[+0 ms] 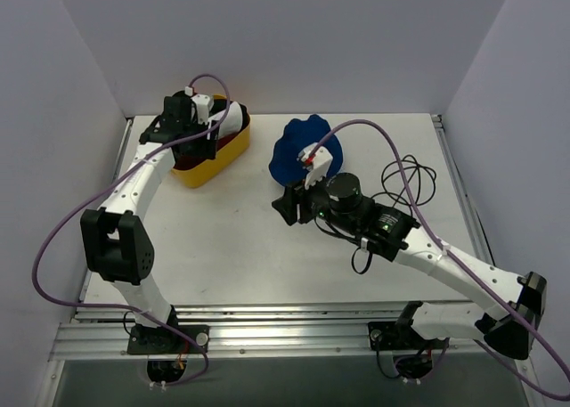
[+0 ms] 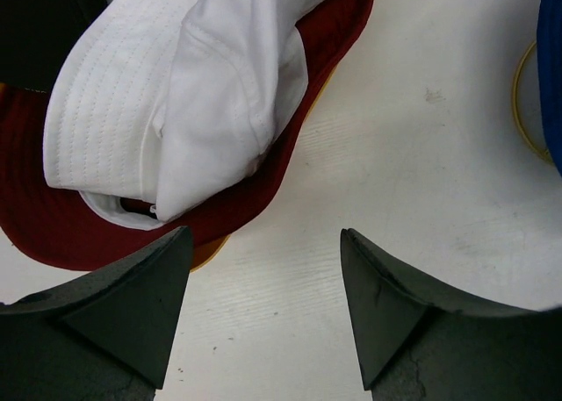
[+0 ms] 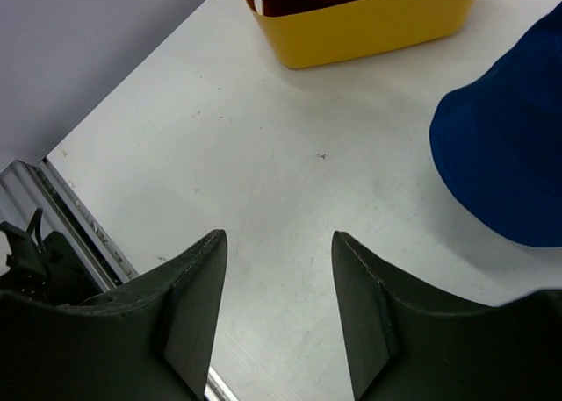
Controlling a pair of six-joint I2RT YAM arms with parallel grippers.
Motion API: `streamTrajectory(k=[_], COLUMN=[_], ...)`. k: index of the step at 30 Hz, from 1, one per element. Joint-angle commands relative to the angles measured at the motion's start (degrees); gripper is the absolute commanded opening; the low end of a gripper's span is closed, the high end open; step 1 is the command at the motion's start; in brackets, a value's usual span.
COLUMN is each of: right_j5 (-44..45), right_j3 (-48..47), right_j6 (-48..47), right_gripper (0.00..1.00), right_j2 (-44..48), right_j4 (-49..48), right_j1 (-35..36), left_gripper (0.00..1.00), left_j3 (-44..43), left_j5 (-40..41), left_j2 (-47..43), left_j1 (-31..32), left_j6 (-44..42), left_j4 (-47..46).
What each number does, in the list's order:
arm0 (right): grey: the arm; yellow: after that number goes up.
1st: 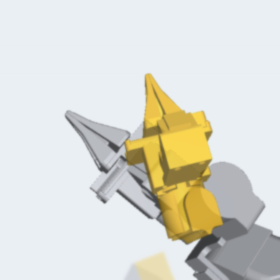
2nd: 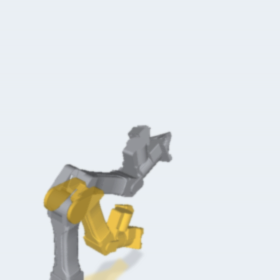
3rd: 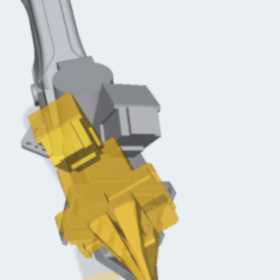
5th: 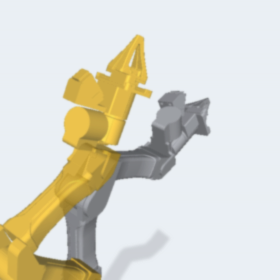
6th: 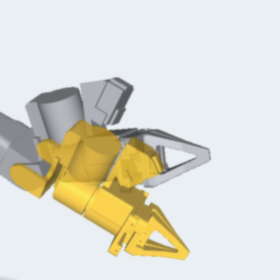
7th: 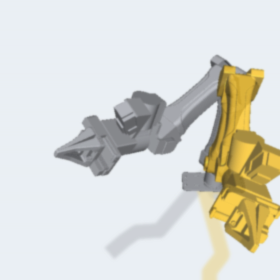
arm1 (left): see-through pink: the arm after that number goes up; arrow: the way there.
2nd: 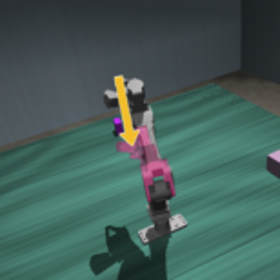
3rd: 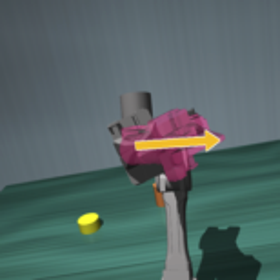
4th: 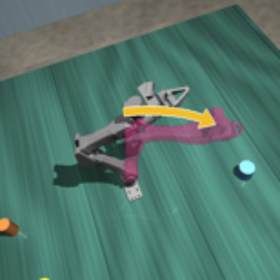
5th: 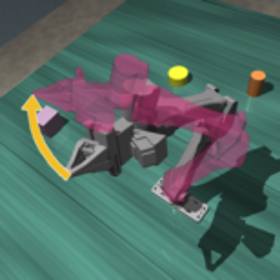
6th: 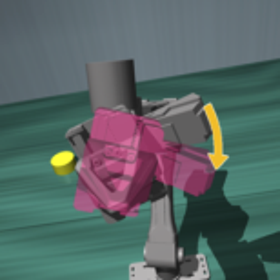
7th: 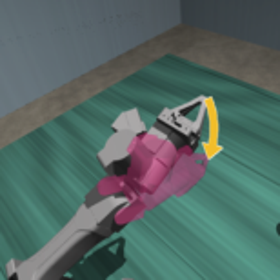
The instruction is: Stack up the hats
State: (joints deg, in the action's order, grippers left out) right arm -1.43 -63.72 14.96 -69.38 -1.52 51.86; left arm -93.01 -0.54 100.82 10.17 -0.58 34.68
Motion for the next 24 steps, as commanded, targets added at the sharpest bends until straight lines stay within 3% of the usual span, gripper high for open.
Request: streamTrajectory(k=[1, 12, 17, 24], right_j5=[3.3, 2.1, 2.5, 3.2], right_j3=[4.1, 7.4, 6.9, 7.5], right_j6=[0.4, 0.8, 0.5, 0.2], right_gripper=[0.47, 0.47, 0.47, 0.47], right_j2=[5.7, 7.0, 7.0, 7.5], right_j4=[-6.7, -8.9, -8.0, -8.0], right_j1=[0.5, 0.6, 0.6, 0.7], left_gripper=[0.76, 0.69, 0.71, 0.72], left_j3=[0.0, 1.0, -1.7, -8.8], left_j5=[-0.5, 4.2, -4.6, -4.5], left_j2=[-0.5, 0.4, -1.0, 5.4], left_j1=[0.3, 0.4, -0.2, -0.2], left_j6=[-7.2, -8.9, -4.1, 2.3], left_j4=[-0.7, -4.9, -8.7, -7.5])
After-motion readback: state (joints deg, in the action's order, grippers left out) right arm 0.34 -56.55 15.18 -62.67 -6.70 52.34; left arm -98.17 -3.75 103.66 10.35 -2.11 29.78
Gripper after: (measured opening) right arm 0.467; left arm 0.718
